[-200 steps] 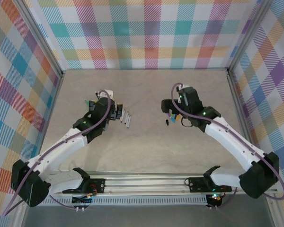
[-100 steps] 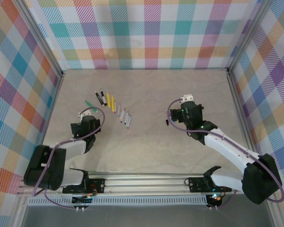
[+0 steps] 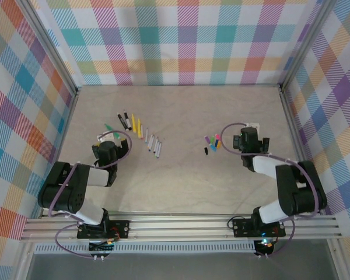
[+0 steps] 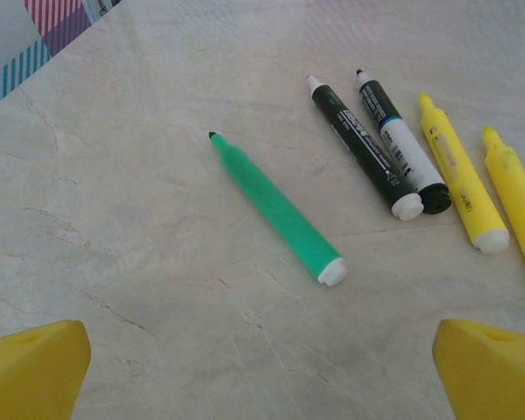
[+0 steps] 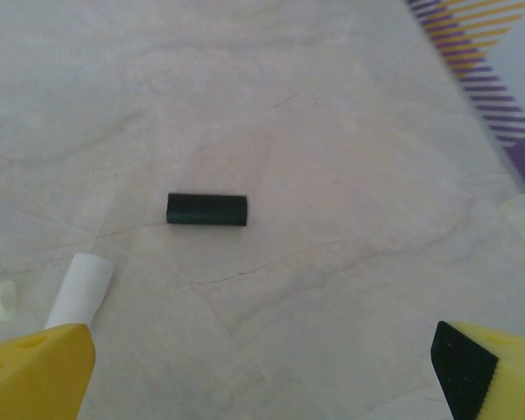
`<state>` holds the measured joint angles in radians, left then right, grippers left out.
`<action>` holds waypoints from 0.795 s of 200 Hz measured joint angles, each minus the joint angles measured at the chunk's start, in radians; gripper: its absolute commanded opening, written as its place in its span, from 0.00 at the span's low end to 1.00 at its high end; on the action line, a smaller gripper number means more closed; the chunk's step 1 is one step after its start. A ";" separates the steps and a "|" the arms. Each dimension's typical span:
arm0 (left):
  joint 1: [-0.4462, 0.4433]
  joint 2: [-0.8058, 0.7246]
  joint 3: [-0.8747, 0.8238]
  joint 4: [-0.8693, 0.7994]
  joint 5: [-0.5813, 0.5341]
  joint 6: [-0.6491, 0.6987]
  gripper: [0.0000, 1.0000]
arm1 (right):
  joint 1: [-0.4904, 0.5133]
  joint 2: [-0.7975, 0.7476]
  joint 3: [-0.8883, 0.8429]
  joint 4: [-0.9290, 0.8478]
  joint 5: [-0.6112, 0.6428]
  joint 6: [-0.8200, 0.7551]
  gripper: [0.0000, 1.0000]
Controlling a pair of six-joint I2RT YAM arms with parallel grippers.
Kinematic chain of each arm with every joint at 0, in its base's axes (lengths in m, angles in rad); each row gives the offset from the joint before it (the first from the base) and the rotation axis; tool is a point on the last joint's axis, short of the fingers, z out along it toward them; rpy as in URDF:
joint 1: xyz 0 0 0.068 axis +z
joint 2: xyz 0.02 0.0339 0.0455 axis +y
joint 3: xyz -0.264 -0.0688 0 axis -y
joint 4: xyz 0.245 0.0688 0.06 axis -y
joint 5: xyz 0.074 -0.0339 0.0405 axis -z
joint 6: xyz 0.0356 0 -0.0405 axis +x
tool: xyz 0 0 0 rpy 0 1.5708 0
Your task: Open the pen caps
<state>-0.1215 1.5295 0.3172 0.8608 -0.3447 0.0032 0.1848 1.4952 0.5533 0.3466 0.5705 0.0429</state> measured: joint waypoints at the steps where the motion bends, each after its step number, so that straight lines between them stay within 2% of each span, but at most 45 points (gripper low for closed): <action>1: 0.000 0.000 0.000 0.000 0.000 0.000 1.00 | 0.000 0.005 0.000 0.006 -0.003 -0.001 0.99; 39: 0.001 0.008 0.007 0.006 0.015 -0.007 1.00 | -0.045 0.066 0.007 0.125 -0.124 -0.019 0.99; 77: 0.012 0.018 0.068 -0.024 0.036 -0.011 1.00 | -0.157 0.038 -0.134 0.369 -0.382 -0.025 0.99; 111: 0.013 0.019 0.072 -0.041 0.042 -0.011 1.00 | -0.171 0.045 -0.156 0.419 -0.465 -0.025 0.99; 159: 0.013 0.020 0.072 -0.047 0.042 -0.011 1.00 | -0.169 0.045 -0.156 0.446 -0.507 -0.026 0.99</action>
<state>-0.1085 1.5494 0.3897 0.8135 -0.3031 -0.0074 0.0158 1.5402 0.3977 0.7925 0.0635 0.0174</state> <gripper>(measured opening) 0.996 0.988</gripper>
